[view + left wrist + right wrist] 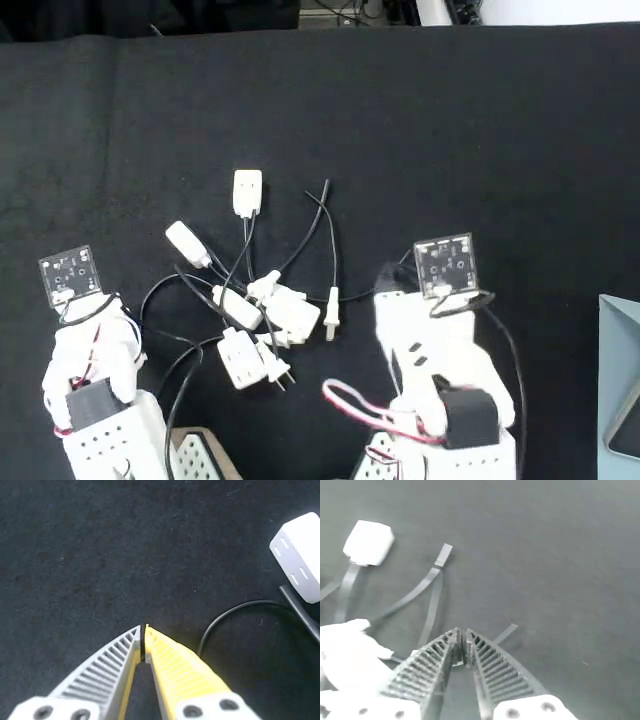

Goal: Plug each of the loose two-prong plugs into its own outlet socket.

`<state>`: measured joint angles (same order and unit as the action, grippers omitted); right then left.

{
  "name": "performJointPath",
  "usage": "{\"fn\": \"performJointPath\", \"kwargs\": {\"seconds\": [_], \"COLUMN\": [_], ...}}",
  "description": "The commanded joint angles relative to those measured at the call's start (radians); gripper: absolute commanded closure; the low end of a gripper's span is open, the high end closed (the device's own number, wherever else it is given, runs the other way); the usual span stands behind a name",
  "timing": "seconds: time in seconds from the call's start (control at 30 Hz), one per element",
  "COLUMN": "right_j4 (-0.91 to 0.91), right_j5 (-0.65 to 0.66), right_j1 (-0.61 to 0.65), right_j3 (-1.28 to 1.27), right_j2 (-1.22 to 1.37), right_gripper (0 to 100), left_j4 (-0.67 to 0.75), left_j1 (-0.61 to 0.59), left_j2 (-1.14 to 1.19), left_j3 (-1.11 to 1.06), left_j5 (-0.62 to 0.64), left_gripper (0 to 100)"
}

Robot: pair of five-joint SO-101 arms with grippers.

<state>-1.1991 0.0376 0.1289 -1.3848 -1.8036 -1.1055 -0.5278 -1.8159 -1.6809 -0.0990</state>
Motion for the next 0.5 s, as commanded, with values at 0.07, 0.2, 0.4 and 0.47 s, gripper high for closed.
{"fn": "performJointPath", "kwargs": {"seconds": [0.07, 0.2, 0.4, 0.47], "right_j4": [-0.005, 0.037, 0.009, -0.023], "right_j5": [-0.123, -0.164, -0.198, -0.198], "right_j1": [0.175, 0.204, 0.241, 0.256], "right_j3": [0.114, 0.179, 0.390, 0.456], "right_j2": [0.068, 0.298, 0.676, 0.777], "right_gripper": [98.5, 98.4, 98.3, 98.3], "left_j4": [0.021, 0.021, 0.015, 0.015], "left_j1": [-0.008, -0.008, -0.008, -0.008], "left_j2": [-0.005, -0.005, -0.005, -0.005], "left_j3": [-0.018, -0.018, -0.018, -0.018], "left_j5": [-0.002, -0.002, -0.002, -0.002], "left_gripper": [97, 97, 97, 97]}}
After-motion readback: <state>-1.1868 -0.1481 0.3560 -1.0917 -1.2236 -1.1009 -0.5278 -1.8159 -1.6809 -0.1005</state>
